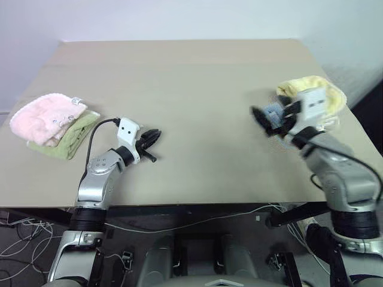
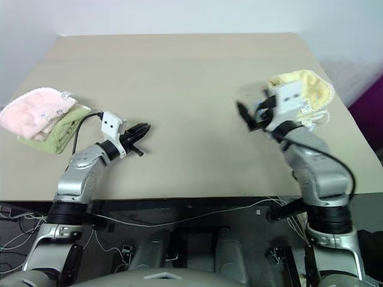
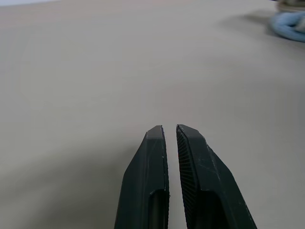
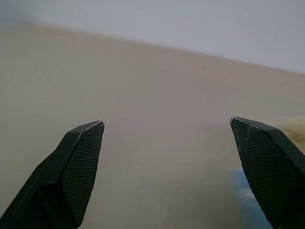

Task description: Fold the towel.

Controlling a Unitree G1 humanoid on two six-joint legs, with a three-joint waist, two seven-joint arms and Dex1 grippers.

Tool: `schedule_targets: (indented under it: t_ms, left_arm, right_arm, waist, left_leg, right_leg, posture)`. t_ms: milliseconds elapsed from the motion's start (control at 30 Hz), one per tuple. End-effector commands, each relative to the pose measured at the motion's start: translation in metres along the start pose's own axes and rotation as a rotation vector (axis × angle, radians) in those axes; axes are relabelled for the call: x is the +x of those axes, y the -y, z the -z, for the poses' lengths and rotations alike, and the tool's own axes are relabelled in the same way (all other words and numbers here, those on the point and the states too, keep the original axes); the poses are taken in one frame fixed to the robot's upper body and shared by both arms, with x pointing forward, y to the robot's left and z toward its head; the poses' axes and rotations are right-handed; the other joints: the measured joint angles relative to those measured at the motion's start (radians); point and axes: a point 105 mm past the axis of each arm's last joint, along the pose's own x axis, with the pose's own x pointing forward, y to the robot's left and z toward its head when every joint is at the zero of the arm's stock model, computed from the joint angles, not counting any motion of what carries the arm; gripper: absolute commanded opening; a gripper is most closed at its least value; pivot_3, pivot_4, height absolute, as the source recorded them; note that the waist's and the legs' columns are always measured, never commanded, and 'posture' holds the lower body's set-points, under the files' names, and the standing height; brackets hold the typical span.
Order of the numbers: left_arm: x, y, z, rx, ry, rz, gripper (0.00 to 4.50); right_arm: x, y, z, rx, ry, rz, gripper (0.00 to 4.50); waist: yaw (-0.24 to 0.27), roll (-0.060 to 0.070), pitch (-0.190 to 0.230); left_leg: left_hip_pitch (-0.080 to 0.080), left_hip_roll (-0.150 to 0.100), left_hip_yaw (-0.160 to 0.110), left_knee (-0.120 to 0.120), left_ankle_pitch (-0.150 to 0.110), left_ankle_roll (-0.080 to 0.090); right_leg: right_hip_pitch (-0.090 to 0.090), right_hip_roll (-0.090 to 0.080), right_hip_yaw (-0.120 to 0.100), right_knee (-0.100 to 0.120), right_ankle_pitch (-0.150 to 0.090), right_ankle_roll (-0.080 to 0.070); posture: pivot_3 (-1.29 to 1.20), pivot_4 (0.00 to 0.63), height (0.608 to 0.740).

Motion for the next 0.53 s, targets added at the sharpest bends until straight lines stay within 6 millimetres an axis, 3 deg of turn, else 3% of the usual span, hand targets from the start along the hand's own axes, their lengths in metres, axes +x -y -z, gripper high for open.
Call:
schedule_targets:
  t_ms: [33, 200, 533]
  left_arm:
    - [-0.010, -0.018, -0.006, 0.019, 0.032, -0.076, 0.43]
    - [-0.024, -0.027, -0.004, -0.002, 0.053, -0.168, 0.43]
    - [-0.035, -0.030, -0.005, 0.013, 0.027, -0.175, 0.43]
  right_arm:
    - [0.021, -0.026, 0.001, -0.091, 0.033, -0.089, 4.46]
    - [0.038, -0.050, 0.028, -0.089, 0.007, -0.158, 4.46]
    - [0.044, -0.060, 0.034, -0.060, 0.027, -0.175, 4.46]
  waist:
    - [0.000, 0.000, 0.000]
    - [0.001, 0.000, 0.000]
    - [0.000, -0.001, 0.000]
  left_leg:
    - [0.000, 0.000, 0.000, 0.000, 0.000, 0.000]
    - [0.000, -0.001, 0.000, 0.001, 0.003, -0.005]
    - [0.000, 0.000, -0.001, 0.001, 0.003, -0.006]
  right_leg:
    - [0.000, 0.000, 0.000, 0.000, 0.000, 0.000]
    - [0.001, -0.001, -0.001, 0.000, 0.000, 0.000]
    - [0.001, -0.001, -0.001, 0.000, 0.000, 0.000]
  posture:
    - [0.00, 0.150, 0.740]
    - [0.00, 0.150, 0.740]
    - [0.00, 0.150, 0.740]
